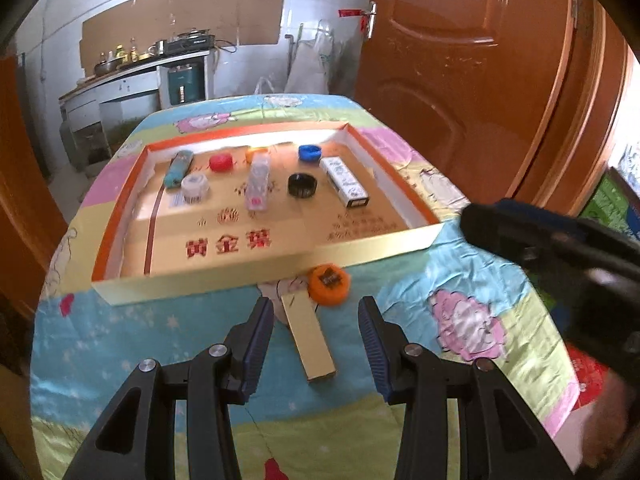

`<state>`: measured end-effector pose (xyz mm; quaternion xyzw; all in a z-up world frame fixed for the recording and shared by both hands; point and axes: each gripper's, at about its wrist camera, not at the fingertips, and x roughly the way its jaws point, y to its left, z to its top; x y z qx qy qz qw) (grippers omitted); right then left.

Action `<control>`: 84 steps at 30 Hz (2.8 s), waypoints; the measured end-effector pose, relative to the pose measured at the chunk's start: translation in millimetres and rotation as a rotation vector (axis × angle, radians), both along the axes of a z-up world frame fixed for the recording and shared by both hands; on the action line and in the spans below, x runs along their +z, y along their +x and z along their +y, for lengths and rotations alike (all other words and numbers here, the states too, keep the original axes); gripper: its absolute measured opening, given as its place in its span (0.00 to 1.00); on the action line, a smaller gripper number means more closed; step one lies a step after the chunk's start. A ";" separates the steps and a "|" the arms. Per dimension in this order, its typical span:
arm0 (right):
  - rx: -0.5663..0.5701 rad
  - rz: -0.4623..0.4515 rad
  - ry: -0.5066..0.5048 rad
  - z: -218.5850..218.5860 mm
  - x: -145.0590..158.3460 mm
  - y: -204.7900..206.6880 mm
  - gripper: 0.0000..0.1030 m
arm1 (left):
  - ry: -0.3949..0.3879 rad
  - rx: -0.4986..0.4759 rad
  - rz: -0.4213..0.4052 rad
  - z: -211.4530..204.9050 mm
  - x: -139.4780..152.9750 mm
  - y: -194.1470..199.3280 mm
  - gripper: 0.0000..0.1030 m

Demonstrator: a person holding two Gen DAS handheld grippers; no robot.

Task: Organize rigid objects
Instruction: 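Move both open tools back toward the orange container and gold box on the quilt, then grasp the orange round container with the right tool while the left grasps the gold box, then carry the orange container and gold box over the tray with both tools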

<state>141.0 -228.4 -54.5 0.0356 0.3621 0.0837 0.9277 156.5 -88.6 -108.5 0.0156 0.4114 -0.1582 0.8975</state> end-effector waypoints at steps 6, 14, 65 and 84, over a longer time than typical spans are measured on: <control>-0.019 0.006 0.006 -7.6 -3.1 -11.1 0.41 | 0.022 0.026 0.040 -0.7 -21.4 3.3 0.39; -0.011 0.037 0.028 -6.1 -14.4 -10.1 0.41 | -0.071 0.023 0.081 16.8 -30.4 5.2 0.18; 0.075 -0.035 -0.015 59.6 13.9 18.9 0.29 | -0.152 0.165 -0.085 117.5 56.1 -0.8 0.18; 0.066 -0.049 -0.004 48.2 20.9 49.3 0.29 | -0.154 0.144 -0.075 95.4 73.9 50.3 0.18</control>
